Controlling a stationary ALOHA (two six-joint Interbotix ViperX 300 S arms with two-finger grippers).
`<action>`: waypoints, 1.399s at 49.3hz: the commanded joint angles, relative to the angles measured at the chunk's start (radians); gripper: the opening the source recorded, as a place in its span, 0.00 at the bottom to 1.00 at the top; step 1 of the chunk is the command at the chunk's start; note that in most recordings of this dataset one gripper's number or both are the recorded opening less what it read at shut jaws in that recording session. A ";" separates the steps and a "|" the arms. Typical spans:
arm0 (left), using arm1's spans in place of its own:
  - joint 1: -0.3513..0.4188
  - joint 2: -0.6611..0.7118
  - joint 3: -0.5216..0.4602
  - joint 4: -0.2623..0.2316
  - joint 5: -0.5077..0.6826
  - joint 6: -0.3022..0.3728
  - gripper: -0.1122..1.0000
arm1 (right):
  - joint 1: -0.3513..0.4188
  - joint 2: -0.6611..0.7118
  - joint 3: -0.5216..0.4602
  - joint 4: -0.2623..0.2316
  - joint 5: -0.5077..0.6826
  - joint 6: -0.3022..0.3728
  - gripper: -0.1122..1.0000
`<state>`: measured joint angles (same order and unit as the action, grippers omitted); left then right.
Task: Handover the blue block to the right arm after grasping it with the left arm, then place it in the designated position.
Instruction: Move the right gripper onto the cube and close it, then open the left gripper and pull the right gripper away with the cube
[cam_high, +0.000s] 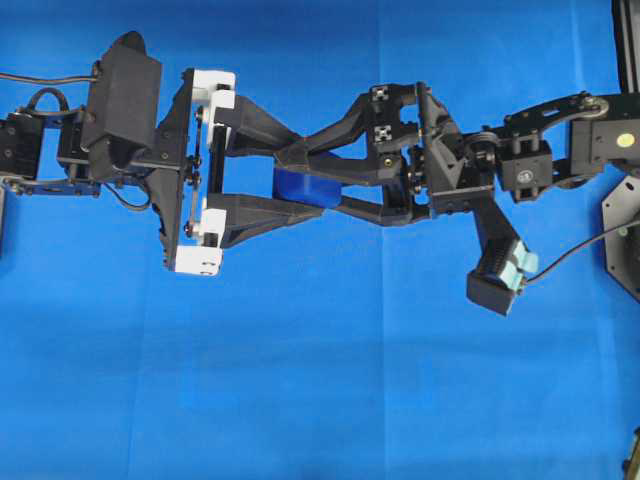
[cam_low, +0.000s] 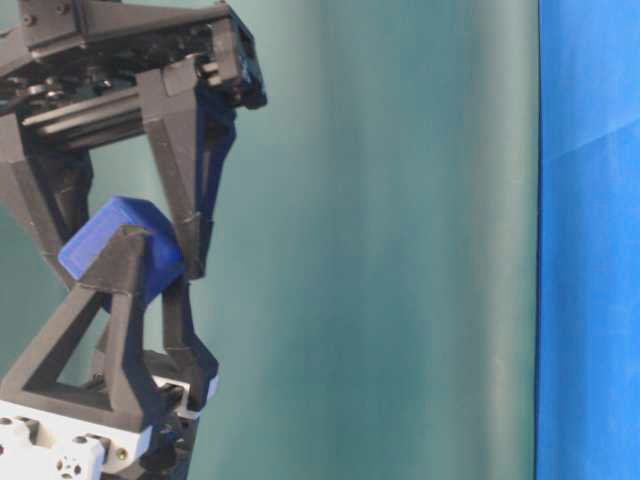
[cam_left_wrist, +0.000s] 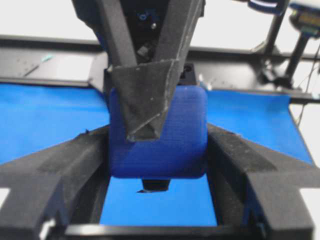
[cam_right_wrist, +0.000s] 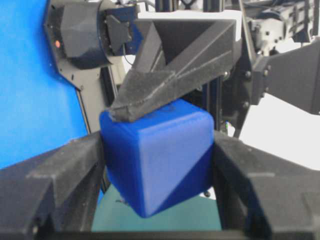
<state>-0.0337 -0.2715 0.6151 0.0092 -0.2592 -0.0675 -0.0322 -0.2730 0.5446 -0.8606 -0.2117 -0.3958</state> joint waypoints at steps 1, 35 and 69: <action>-0.002 -0.017 -0.008 -0.002 0.000 0.000 0.54 | 0.003 -0.037 -0.017 0.002 -0.005 0.005 0.58; -0.002 -0.014 -0.012 -0.002 0.005 0.009 0.54 | 0.009 -0.040 -0.012 0.006 0.015 0.009 0.58; -0.002 -0.031 -0.005 -0.002 -0.020 -0.003 0.94 | 0.029 -0.054 0.002 0.009 0.075 0.011 0.58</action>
<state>-0.0337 -0.2730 0.6182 0.0077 -0.2684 -0.0721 -0.0092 -0.2961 0.5492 -0.8575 -0.1519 -0.3866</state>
